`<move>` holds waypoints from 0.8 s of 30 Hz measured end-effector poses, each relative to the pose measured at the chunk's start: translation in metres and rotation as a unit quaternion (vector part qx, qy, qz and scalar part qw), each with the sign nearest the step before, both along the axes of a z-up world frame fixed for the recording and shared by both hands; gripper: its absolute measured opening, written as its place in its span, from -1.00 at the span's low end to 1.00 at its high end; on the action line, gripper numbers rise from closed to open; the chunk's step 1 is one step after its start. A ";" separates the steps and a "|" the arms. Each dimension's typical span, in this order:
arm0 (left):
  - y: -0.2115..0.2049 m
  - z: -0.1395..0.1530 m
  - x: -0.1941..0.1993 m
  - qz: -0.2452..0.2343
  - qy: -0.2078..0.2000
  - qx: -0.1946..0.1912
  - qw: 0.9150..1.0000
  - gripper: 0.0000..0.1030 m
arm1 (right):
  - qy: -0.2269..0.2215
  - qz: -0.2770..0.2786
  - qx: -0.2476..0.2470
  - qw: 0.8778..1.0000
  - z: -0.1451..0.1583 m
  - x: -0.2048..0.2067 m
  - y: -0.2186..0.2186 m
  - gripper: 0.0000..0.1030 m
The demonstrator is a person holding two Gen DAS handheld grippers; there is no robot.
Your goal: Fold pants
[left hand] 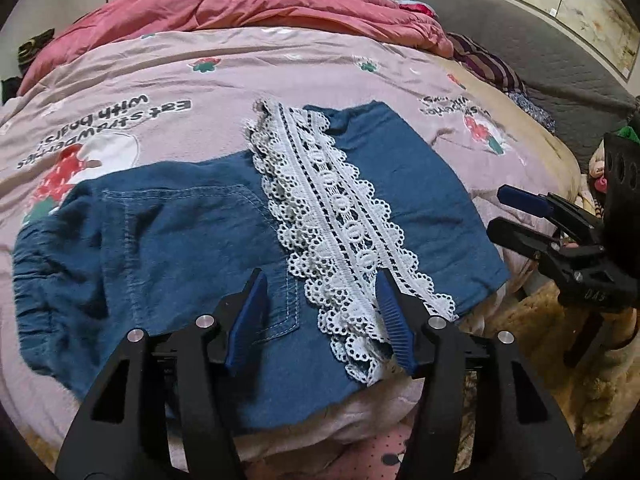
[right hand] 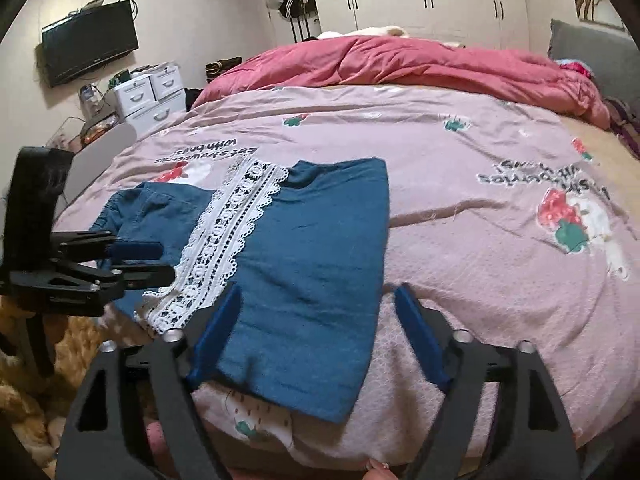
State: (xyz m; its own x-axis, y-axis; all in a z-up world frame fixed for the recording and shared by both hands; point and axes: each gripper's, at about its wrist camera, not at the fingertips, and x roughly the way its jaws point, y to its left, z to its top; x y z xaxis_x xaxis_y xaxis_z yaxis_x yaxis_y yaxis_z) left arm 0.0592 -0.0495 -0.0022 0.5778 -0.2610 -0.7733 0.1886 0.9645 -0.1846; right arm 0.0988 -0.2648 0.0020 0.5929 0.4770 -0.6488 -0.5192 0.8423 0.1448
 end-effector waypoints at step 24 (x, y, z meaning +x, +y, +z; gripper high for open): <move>0.010 0.016 -0.014 0.019 -0.017 0.010 1.000 0.51 | -0.018 -0.020 -0.018 0.999 0.003 0.000 0.004 0.91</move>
State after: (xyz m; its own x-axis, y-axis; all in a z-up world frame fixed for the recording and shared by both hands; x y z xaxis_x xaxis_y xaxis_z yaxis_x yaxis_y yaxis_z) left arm 0.0450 -0.0391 0.0136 0.6133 -0.2234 -0.7576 0.1574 0.9745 -0.1600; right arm 0.0992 -0.2608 0.0050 0.6344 0.4291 -0.6429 -0.4889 0.8670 0.0962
